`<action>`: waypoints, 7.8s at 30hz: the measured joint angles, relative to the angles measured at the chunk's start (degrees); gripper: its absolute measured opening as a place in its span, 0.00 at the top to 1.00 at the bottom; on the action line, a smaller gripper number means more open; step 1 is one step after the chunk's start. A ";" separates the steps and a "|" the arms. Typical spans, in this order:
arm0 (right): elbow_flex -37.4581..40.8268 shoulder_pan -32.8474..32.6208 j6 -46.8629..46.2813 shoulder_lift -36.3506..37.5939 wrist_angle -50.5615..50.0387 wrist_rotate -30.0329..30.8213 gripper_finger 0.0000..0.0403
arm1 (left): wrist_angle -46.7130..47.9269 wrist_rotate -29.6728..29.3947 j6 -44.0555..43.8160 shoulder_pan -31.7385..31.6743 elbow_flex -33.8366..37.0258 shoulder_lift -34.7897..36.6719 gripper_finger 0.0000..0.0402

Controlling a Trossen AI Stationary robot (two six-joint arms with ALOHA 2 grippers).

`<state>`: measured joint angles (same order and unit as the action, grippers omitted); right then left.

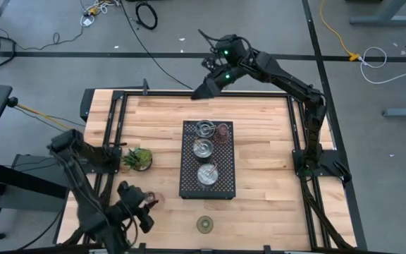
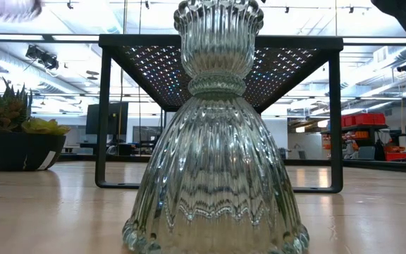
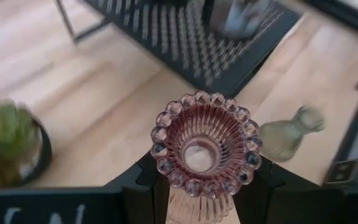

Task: Pick & Place candle stick holders
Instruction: Put the pink glass candle holder on the shelf aligned with the pink glass candle holder

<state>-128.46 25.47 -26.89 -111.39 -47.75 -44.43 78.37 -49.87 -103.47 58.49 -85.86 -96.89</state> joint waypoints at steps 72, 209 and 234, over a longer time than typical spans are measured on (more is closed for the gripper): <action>-0.04 -33.01 10.04 -1.33 21.18 26.27 0.51 | -47.23 1.77 69.71 -21.37 -0.09 23.76 0.67; 0.18 -30.09 19.86 3.88 1.70 36.74 0.74 | -45.00 -2.81 69.39 -21.21 -0.44 23.94 0.62; 0.02 -32.31 15.37 13.49 -21.17 52.32 0.75 | -44.17 -3.02 70.30 -20.95 -0.19 23.94 0.65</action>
<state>-128.44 -6.84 -11.51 -97.90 -68.92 7.89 34.20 -52.88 -33.17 37.54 -86.06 -72.95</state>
